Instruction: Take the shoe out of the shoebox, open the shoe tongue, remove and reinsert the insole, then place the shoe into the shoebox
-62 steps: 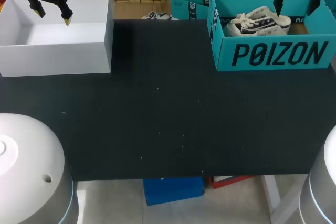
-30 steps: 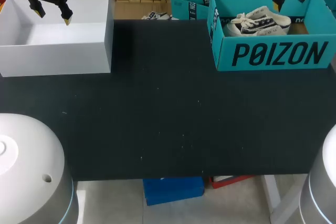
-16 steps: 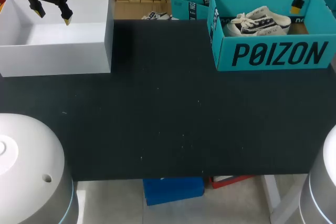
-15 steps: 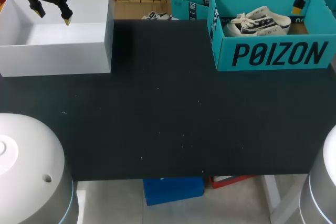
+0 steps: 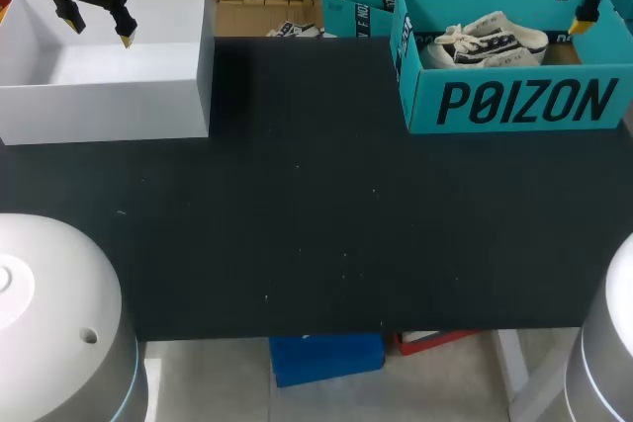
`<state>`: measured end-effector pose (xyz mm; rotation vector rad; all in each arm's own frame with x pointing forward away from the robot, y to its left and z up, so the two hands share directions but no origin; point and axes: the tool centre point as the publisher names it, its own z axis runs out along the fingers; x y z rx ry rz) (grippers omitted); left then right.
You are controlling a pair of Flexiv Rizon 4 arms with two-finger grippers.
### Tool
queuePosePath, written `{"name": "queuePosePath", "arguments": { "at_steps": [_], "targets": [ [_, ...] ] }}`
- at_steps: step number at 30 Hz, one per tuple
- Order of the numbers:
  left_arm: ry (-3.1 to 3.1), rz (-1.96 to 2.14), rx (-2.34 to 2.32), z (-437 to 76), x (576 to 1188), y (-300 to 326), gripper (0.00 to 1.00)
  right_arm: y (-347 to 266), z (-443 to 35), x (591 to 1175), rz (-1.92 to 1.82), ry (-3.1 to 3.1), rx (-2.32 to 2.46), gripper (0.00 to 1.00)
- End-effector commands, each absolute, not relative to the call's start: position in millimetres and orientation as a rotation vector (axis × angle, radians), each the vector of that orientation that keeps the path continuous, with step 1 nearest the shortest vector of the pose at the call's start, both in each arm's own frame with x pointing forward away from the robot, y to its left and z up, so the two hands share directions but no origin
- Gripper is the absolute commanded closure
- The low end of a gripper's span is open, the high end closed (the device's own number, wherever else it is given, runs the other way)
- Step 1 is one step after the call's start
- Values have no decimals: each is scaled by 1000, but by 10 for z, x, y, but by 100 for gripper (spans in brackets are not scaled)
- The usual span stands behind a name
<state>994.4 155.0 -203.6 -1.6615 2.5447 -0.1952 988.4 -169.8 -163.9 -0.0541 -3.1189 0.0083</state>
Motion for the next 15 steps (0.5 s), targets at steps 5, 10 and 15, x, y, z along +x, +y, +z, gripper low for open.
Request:
{"name": "queuePosePath", "arguments": {
  "at_steps": [5,10,15],
  "targets": [
    [2544,-193,-1661,-2029,9934,1553,0,-1654,-1650,10041,35,-3056,422,0],
    [2544,-193,-1661,-2029,9934,1553,0,-1624,-1718,10187,37,-3047,497,0],
    [2544,-193,-1661,-2029,9934,1553,0,-1624,-1801,10342,71,-3065,463,0]
  ]
}}
